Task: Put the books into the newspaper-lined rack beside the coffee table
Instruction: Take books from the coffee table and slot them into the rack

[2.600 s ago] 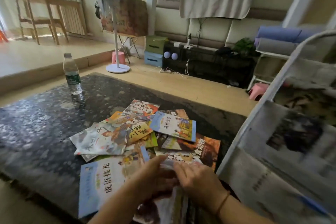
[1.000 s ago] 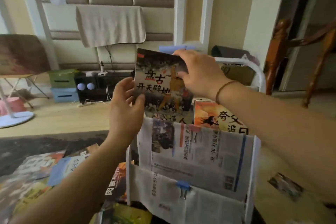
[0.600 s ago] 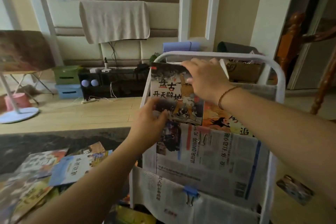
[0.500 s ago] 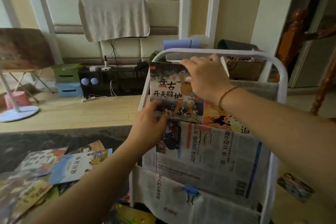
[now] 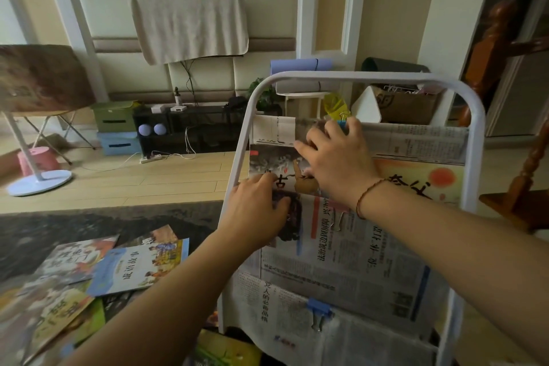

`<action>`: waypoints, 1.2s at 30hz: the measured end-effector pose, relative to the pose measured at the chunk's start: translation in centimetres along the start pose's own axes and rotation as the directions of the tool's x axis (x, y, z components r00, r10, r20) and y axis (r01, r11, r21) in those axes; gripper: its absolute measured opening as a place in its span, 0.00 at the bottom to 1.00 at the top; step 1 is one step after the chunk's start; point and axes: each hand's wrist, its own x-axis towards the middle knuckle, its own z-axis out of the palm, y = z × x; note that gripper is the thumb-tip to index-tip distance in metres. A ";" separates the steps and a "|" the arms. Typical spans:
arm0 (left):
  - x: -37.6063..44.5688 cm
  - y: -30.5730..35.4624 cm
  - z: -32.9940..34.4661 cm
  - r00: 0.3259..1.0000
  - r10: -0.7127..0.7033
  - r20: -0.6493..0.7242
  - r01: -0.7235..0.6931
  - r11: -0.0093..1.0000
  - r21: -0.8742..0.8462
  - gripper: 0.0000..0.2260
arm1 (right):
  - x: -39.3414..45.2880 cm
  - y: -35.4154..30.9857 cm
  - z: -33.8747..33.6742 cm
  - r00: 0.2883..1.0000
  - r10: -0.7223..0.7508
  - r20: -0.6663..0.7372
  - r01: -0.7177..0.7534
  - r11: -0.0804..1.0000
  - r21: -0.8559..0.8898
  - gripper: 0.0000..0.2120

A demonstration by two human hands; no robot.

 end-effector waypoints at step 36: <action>-3.4 -1.2 -1.8 0.982 -0.153 -0.107 0.097 0.907 -0.410 0.21 | -1.8 -0.7 -0.2 0.986 0.103 -0.132 -0.073 0.973 0.218 0.15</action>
